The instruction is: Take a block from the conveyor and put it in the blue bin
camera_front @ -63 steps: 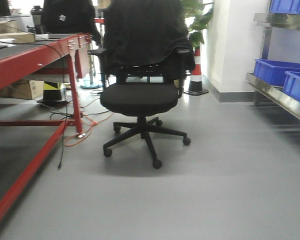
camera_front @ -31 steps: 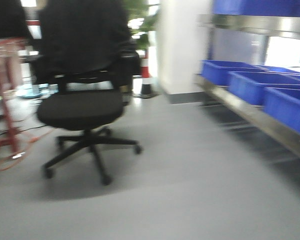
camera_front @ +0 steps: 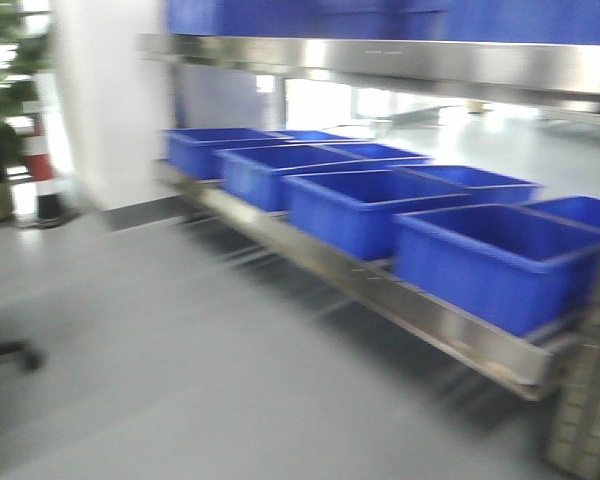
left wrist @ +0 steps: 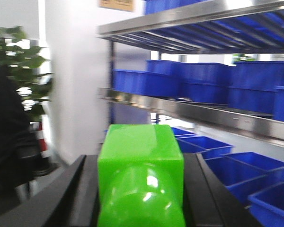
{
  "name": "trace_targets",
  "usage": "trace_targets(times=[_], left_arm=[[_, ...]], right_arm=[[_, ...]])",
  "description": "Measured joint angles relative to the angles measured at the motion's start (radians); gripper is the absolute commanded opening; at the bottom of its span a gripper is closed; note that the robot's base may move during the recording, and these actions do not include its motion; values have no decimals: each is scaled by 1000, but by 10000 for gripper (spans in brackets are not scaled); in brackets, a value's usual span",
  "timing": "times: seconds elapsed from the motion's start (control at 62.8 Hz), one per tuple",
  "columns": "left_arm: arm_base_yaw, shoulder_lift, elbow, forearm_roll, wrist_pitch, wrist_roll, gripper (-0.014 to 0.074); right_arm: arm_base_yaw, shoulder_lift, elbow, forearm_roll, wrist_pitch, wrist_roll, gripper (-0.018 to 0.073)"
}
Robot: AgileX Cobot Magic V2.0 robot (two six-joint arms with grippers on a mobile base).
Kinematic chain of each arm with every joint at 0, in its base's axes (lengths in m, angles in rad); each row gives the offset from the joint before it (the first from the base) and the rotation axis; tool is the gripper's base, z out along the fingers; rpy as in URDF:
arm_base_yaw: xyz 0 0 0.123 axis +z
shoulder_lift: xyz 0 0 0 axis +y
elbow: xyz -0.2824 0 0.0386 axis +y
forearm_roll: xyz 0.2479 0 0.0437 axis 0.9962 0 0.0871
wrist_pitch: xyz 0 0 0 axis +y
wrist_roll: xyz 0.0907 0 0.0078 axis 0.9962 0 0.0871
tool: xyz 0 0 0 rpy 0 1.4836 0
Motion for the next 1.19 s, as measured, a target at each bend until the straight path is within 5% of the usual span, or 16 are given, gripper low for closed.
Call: trace_targets(times=[1.194], left_arm=[[0,0,0,0,0,0,-111]], right_arm=[[0,0,0,0,0,0,-162]])
